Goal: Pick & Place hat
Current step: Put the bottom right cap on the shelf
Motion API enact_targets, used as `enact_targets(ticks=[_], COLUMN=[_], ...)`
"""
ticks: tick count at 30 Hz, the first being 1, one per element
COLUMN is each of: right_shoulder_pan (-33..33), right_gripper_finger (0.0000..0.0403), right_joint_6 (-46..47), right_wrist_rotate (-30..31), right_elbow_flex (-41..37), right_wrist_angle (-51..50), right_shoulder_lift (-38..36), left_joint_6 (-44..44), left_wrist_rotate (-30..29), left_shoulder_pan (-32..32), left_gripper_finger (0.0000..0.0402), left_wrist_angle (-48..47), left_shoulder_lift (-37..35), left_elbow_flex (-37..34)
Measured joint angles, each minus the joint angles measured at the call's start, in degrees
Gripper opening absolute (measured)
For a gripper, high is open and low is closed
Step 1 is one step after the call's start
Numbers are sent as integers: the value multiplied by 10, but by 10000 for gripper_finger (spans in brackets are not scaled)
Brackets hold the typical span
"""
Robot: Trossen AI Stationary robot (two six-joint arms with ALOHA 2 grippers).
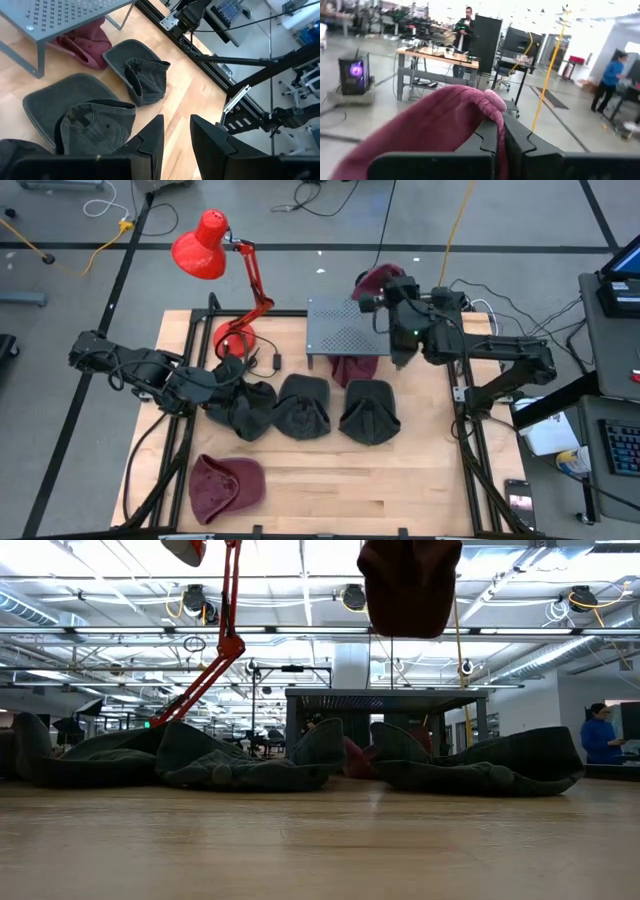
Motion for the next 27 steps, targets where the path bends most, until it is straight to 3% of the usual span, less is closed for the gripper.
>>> enact_targets(ticks=[5, 11, 18, 27], right_shoulder_pan=[-12, -39, -66, -70], right_gripper_finger=[0, 0, 0, 0], right_joint_6=[-90, -130, -170, -309], right_wrist_rotate=[0, 0, 0, 0], right_elbow_flex=[0, 0, 0, 0], right_wrist_angle=[150, 244, 266, 256], right_shoulder_lift=[45, 93, 124, 124], left_joint_6=[-7, -30, -30, -17], left_wrist_rotate=[2, 14, 14, 33], left_shoulder_pan=[0, 0, 0, 0], left_gripper_finger=[97, 97, 97, 97], left_wrist_angle=[0, 0, 0, -1], left_shoulder_lift=[0, 0, 0, 0], left_elbow_flex=[0, 0, 0, 0])
